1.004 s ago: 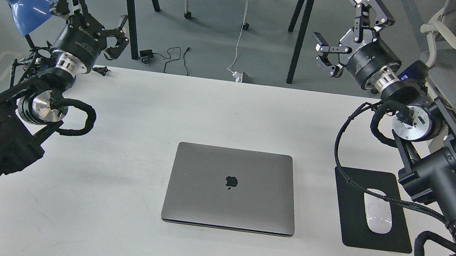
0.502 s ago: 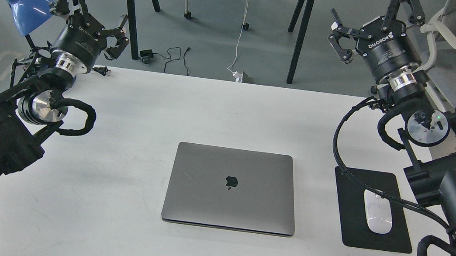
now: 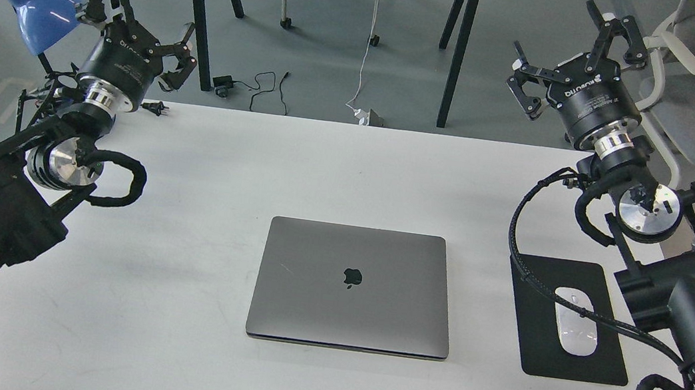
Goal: Close notebook with right arm
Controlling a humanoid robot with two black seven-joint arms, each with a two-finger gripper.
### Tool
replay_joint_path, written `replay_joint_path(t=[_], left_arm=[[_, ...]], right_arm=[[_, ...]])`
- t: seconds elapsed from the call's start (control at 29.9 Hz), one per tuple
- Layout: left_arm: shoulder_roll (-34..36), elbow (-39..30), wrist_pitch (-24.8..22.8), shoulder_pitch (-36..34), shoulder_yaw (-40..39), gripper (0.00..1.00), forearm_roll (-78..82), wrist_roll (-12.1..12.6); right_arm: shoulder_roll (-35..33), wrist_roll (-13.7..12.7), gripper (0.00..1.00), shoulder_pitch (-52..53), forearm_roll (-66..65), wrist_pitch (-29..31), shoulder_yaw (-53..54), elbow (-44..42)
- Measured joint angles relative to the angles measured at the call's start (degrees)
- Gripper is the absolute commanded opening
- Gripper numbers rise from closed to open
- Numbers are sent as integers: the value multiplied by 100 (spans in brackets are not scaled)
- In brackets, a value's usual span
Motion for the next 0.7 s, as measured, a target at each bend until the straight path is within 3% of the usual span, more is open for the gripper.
replay_joint_path(t=[0.5,0.7], left_arm=[[0,-4,2,0,-4,100,-2,0],[0,-5,2,0,-5,100,-2,0]], right_arm=[[-55,112,100,-72,-604,84,-302,24],[-5,356,100,-72,-609,27,-74,4]])
